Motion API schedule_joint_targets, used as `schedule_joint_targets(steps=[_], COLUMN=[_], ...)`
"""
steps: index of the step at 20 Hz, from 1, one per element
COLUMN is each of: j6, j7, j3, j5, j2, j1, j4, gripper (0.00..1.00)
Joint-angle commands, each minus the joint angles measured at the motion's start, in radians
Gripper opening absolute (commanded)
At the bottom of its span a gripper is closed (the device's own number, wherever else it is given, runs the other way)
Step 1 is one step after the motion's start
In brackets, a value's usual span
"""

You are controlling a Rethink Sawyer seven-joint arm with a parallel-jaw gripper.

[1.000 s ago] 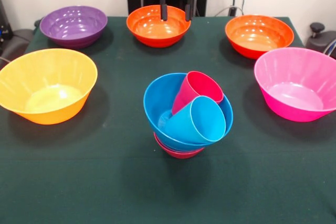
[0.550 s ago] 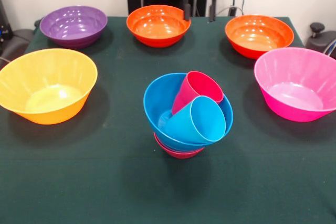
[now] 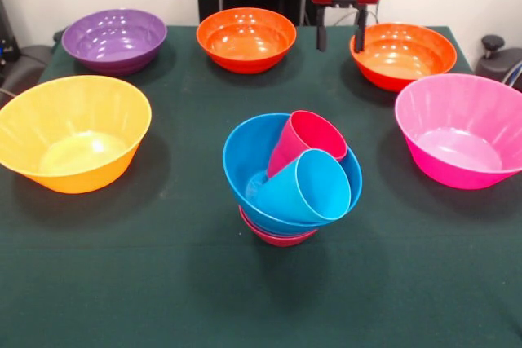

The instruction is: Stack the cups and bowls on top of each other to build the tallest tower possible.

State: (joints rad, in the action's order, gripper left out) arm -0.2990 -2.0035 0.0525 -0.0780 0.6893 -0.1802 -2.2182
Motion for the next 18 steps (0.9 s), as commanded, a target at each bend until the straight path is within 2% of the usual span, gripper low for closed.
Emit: schedule_joint_targets(steps=[1,11,18], j6=[-0.108,-0.216,-0.234], j7=[-0.195,-0.185,-0.190], j3=[-0.007,-0.014,0.005], j5=[0.066,-0.008,-0.010], j2=[-0.164,-0.265,-0.272], j1=[0.049,0.010,0.010], j4=[0.100,0.120,0.098], gripper=[1.00,1.00,1.00])
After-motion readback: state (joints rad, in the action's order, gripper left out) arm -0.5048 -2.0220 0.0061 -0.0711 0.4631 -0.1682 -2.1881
